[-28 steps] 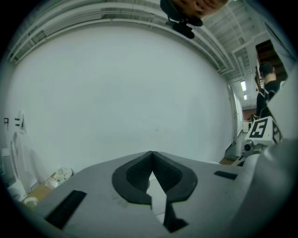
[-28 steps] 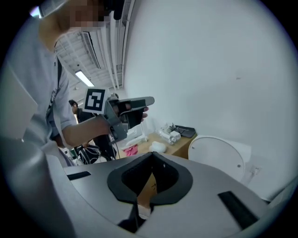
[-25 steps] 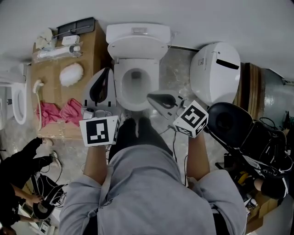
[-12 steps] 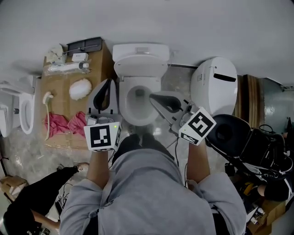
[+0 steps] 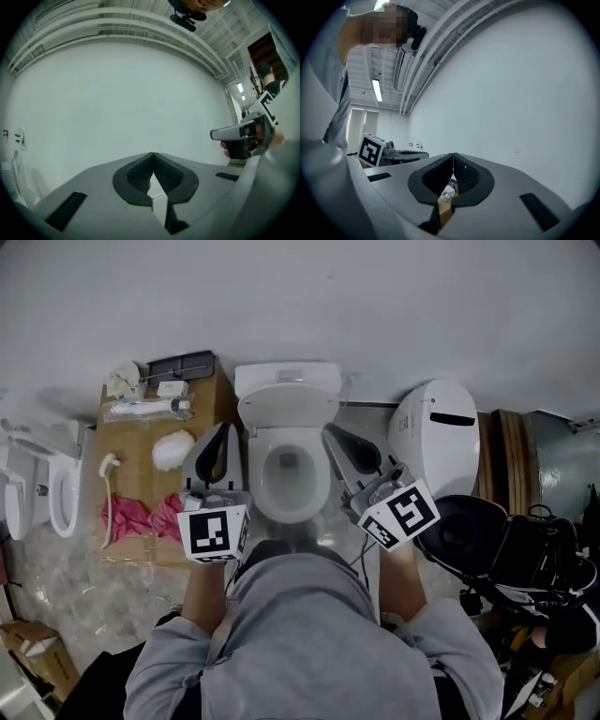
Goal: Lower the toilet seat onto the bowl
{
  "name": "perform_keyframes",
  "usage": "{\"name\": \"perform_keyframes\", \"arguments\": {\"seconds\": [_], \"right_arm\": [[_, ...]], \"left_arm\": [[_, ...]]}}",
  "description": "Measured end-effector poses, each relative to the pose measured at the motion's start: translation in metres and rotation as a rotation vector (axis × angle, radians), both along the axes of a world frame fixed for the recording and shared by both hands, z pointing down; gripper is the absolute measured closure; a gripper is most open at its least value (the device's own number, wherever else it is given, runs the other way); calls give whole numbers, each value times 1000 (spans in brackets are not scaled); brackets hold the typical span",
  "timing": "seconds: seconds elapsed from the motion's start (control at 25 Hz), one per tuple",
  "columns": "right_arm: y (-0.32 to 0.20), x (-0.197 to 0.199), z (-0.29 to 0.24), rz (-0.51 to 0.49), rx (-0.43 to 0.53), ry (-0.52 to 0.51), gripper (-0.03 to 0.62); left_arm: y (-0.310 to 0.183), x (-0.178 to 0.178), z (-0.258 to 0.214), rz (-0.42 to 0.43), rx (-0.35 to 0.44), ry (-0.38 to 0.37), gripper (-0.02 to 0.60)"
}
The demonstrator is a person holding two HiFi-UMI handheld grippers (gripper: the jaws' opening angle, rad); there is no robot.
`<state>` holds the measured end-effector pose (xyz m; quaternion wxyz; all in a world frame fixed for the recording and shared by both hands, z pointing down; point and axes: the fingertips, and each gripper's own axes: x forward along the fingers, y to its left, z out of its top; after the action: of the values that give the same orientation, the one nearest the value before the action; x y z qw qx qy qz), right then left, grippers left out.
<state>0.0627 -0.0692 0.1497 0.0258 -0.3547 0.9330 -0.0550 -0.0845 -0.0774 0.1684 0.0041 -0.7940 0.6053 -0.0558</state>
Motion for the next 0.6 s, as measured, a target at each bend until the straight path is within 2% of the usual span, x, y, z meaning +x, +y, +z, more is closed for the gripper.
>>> {"name": "perform_keyframes", "arguments": {"seconds": [0.4,0.6], "right_arm": [[-35,47,-28,219,-4,-68,594],[-42,57,-28,284,11,-40,595]], "left_arm": [[-13,20,-28,-2,-3,7,581],[-19,22,-32,-6,0,14,581]]}}
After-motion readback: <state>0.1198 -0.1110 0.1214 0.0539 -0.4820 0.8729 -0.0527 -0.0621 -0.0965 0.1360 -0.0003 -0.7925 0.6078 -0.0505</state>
